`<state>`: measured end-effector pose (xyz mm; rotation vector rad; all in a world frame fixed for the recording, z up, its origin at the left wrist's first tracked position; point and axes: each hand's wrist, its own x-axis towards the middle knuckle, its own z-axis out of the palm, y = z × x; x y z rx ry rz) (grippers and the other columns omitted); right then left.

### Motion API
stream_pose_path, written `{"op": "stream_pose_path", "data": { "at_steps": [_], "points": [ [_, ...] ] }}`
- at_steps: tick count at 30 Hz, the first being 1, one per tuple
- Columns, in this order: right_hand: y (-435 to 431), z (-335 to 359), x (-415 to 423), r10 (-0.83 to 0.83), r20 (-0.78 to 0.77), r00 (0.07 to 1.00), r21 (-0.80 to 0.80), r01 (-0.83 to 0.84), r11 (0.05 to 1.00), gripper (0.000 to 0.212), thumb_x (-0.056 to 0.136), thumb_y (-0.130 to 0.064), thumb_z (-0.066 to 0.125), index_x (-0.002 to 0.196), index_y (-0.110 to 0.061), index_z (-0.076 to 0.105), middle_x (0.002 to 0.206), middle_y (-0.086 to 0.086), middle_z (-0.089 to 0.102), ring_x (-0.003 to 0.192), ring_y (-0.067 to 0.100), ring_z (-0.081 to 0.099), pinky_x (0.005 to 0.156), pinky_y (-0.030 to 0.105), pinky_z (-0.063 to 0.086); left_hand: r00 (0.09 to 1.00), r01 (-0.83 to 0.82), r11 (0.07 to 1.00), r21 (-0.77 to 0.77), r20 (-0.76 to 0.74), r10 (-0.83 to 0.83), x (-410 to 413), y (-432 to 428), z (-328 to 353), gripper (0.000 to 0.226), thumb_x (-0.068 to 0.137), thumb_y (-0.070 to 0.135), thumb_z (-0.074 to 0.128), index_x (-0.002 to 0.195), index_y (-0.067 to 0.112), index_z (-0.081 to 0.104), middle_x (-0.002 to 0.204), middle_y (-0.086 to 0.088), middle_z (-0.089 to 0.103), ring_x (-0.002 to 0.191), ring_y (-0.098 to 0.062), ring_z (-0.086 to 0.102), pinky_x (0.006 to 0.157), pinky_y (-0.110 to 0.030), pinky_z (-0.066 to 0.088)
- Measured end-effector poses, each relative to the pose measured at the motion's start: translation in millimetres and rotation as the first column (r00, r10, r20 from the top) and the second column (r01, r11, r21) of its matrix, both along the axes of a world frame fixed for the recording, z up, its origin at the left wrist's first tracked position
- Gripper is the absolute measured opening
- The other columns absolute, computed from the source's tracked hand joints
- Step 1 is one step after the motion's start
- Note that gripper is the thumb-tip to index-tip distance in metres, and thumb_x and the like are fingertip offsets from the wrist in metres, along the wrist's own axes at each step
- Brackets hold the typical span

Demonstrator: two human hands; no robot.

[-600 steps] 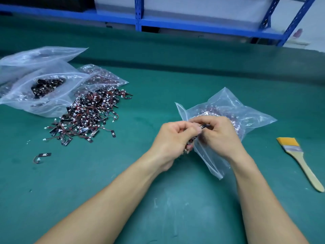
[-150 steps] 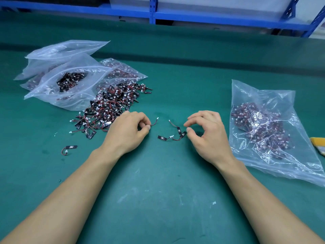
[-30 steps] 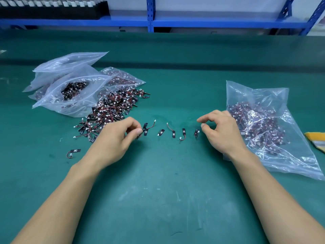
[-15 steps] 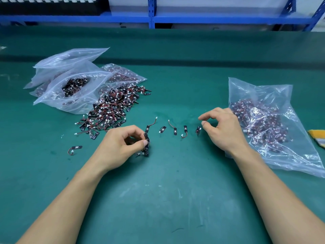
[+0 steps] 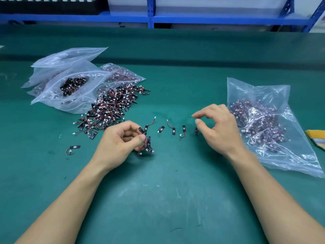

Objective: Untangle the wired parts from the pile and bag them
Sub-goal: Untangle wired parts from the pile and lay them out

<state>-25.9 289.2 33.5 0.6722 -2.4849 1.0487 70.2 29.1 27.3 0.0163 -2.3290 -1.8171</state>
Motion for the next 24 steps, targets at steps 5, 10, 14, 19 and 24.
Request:
{"op": "stream_pose_path", "data": {
  "at_steps": [5,10,14,19,24],
  "points": [
    [-38.5,1.9,38.6,0.284,0.009,0.959,0.002,-0.284,0.959,0.019,0.086,-0.031,0.072,0.099,-0.018,0.075,0.090,-0.009,0.070,0.082,0.008,0.052,0.078,0.019,0.040,1.000,0.014,0.995,0.095,0.022,-0.016,0.4,6.0,0.2,0.013,0.089,-0.009,0.063,0.083,0.002,0.062,0.068,-0.007,0.071,0.056,-0.016,0.065,0.055,-0.020,0.052],
    [-60.3,-8.8,52.5,0.375,0.182,0.909,-0.060,-0.371,0.927,0.034,0.080,-0.042,0.077,0.110,-0.027,0.069,0.088,-0.022,0.069,0.061,0.000,0.048,0.065,0.021,0.038,0.996,0.078,0.988,0.131,0.043,-0.085,1.9,10.0,-0.4,0.013,0.090,-0.011,0.061,0.085,0.001,0.062,0.071,-0.008,0.072,0.057,-0.014,0.066,0.057,-0.021,0.053],
    [-60.1,-13.5,50.1,0.382,0.249,0.890,-0.129,-0.360,0.924,0.024,0.080,-0.024,0.081,0.101,-0.029,0.071,0.078,-0.021,0.070,0.048,0.013,0.049,0.059,0.021,0.042,0.995,0.094,0.991,0.099,0.025,-0.097,1.7,11.1,-1.7,0.014,0.090,-0.011,0.061,0.085,0.002,0.061,0.075,-0.007,0.073,0.062,-0.012,0.066,0.063,-0.020,0.055],
    [-51.5,-11.6,43.7,0.329,0.267,0.906,-0.105,-0.312,0.944,0.013,0.080,-0.015,0.080,0.086,-0.025,0.073,0.071,-0.024,0.066,0.053,0.010,0.055,0.060,0.017,0.045,0.999,0.045,0.997,0.055,-0.031,-0.044,0.2,6.3,0.8,0.014,0.092,-0.004,0.058,0.085,0.008,0.062,0.090,0.000,0.076,0.074,-0.007,0.064,0.073,-0.018,0.052],
    [-44.5,-9.3,40.1,0.319,0.321,0.892,-0.176,-0.275,0.945,0.012,0.080,-0.008,0.079,0.083,-0.018,0.074,0.068,-0.020,0.067,0.054,0.008,0.054,0.061,0.014,0.043,0.995,-0.030,0.996,0.080,0.094,0.022,-0.7,-7.4,3.7,0.007,0.082,0.010,0.063,0.076,0.009,0.060,0.064,0.003,0.067,0.054,-0.008,0.049,0.057,-0.017,0.042]
  ]
}}
